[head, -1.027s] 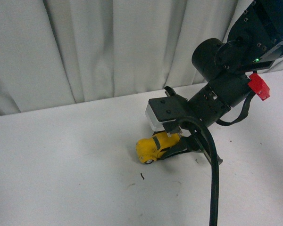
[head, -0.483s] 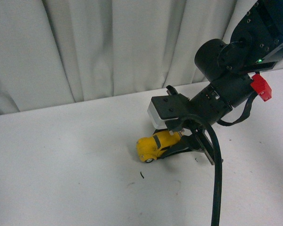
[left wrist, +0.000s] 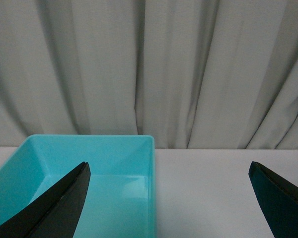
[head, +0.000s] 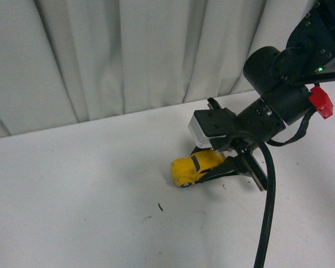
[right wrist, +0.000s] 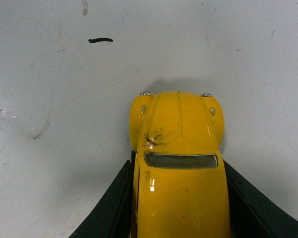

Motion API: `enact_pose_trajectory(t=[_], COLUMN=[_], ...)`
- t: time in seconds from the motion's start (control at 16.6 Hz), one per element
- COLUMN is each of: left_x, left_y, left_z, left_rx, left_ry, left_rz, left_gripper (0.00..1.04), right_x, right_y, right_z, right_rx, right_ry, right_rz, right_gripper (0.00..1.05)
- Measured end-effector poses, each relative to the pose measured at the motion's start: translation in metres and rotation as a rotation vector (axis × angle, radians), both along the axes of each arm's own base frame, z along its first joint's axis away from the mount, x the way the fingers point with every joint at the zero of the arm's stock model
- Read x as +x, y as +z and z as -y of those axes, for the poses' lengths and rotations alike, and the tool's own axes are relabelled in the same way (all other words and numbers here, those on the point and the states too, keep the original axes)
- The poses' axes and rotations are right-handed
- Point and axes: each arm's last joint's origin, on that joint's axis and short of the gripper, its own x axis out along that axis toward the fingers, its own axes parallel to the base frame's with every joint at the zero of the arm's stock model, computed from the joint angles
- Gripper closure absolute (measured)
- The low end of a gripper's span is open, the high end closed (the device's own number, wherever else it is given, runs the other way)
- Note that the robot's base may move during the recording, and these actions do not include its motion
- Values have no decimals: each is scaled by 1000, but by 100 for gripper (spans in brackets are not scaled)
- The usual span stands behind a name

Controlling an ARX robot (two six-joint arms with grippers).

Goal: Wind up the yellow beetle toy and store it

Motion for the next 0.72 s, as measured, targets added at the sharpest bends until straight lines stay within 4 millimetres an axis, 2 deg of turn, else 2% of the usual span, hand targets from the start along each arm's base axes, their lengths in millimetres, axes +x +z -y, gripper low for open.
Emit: enact_pose_trajectory(t=[0.72], left_x=[0], left_y=[0], left_z=[0], left_rx=[0], left_ry=[0], left_rz=[0], left_gripper=[7], right_x=[-44], right_y=[-12], right_z=[68], right_rx=[82], right_ry=[-211], right_rz=[-37], right_gripper=[62])
